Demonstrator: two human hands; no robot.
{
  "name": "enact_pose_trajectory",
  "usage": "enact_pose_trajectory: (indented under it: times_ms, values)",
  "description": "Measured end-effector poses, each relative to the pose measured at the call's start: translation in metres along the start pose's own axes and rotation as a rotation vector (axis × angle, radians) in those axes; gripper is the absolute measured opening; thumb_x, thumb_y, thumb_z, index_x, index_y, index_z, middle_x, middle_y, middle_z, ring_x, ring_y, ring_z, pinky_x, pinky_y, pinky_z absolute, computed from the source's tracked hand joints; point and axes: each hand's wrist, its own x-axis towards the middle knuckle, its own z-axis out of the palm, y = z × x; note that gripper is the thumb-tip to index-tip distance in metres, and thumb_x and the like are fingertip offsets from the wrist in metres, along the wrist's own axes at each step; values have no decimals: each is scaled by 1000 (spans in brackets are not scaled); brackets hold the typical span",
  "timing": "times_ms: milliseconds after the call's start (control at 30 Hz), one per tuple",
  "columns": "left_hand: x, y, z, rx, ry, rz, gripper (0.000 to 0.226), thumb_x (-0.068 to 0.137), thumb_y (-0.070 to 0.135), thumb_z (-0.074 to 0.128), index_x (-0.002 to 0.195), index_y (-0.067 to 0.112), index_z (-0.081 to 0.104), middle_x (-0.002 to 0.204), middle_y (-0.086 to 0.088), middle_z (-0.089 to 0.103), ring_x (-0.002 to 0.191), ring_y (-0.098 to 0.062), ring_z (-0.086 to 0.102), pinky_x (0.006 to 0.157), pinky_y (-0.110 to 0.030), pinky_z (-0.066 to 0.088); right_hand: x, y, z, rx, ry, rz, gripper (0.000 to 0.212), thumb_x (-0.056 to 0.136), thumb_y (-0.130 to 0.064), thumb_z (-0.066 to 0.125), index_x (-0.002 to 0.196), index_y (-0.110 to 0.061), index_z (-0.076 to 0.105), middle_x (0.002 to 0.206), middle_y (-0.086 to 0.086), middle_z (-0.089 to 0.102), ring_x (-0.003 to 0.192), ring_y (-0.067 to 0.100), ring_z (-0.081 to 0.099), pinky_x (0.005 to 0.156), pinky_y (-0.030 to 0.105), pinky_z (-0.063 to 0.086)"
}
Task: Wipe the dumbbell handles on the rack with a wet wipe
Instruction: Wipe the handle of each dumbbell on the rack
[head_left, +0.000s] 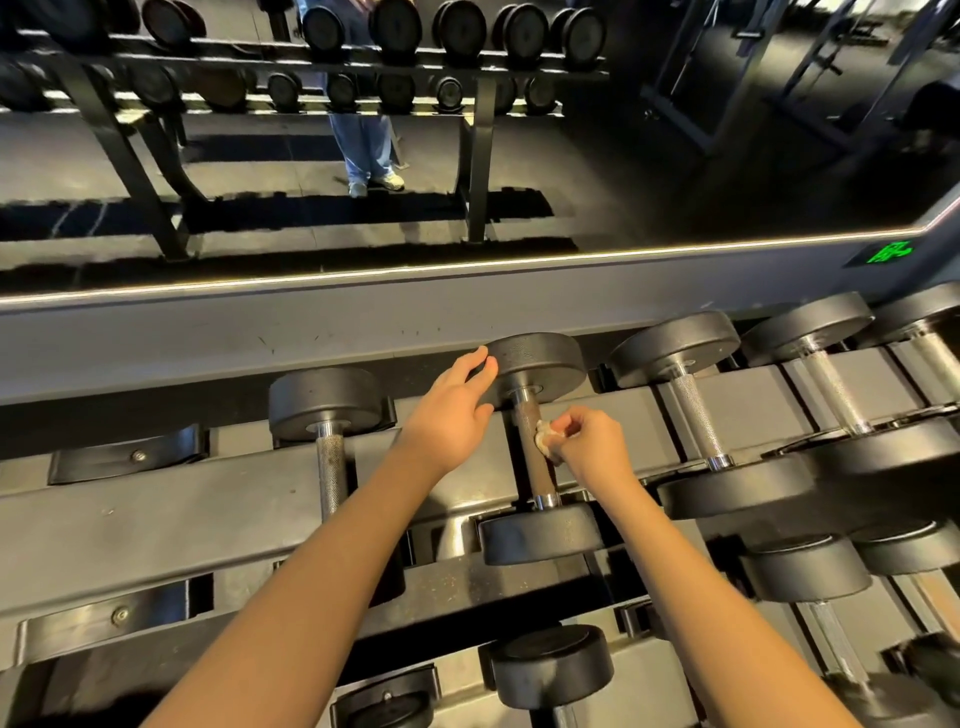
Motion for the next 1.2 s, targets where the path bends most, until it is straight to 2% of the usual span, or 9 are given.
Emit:
enact_pose_trajectory:
  times_ms: [133, 267, 367, 500, 733, 833, 1000, 1067, 1200]
  values:
    - [-1, 0, 0, -2, 12, 6, 57, 100, 17, 44, 151, 21, 20, 159, 8, 9, 145, -13, 13, 113, -28, 23, -6, 2, -6, -118, -145, 45, 20, 82, -8, 70, 74, -18, 55, 86, 5, 62, 79, 18, 60, 61, 21, 44]
    - [-3, 1, 0, 2, 17, 15, 57, 100, 18, 44, 152, 21, 19, 160, 8, 8, 145, -13, 12, 113, -30, 27, -13, 2, -13, -279, -295, 81, 15, 79, -7, 72, 77, -15, 60, 84, 3, 63, 81, 14, 58, 69, 22, 43]
    - [-3, 0, -1, 2, 22, 21, 58, 100, 18, 44, 152, 22, 18, 159, 9, 8, 145, -12, 12, 113, -31, 30, -10, -5, -9, -213, -196, 59, 21, 79, -3, 71, 70, -16, 58, 82, 5, 63, 79, 15, 59, 65, 22, 46]
    - [-3, -1, 0, 11, 37, 31, 58, 100, 19, 44, 152, 22, 19, 159, 9, 8, 145, -12, 12, 110, -29, 31, -4, -10, -2, -68, -26, 2, 27, 81, -2, 68, 65, -19, 56, 77, 2, 61, 79, 18, 61, 74, 29, 52]
    - [-4, -3, 1, 12, 68, 40, 58, 100, 20, 45, 151, 25, 20, 159, 11, 11, 144, -11, 16, 110, -30, 35, -15, 1, -3, -306, -192, 0, 23, 75, -4, 74, 63, -17, 59, 72, 2, 63, 72, 14, 59, 67, 24, 47]
    - [-4, -4, 2, 12, 69, 42, 58, 100, 20, 45, 151, 26, 19, 159, 12, 10, 144, -11, 16, 110, -32, 36, -7, -6, 0, -118, -54, 15, 10, 78, -3, 73, 72, -7, 65, 76, 3, 63, 72, 13, 59, 61, 15, 44]
    - [-5, -4, 3, -4, 71, 43, 58, 100, 19, 45, 151, 25, 19, 159, 12, 10, 144, -11, 14, 112, -32, 32, 9, -24, 14, 112, 190, -26, 7, 84, -9, 68, 80, -12, 63, 71, -7, 54, 68, 7, 51, 59, 8, 41]
    - [-4, -6, 4, -13, 71, 47, 58, 100, 18, 45, 151, 25, 19, 159, 11, 10, 145, -11, 13, 113, -32, 30, 9, -22, 16, 122, 171, -9, 5, 85, -10, 69, 84, -12, 64, 76, -4, 58, 74, 10, 54, 58, 7, 38]
    - [-4, -7, 7, -43, 70, 49, 58, 100, 16, 44, 151, 24, 19, 159, 11, 9, 145, -11, 11, 111, -30, 30, 0, -12, 15, 21, 31, 23, 13, 81, -3, 71, 87, -14, 67, 92, 3, 63, 87, 15, 58, 75, 20, 41]
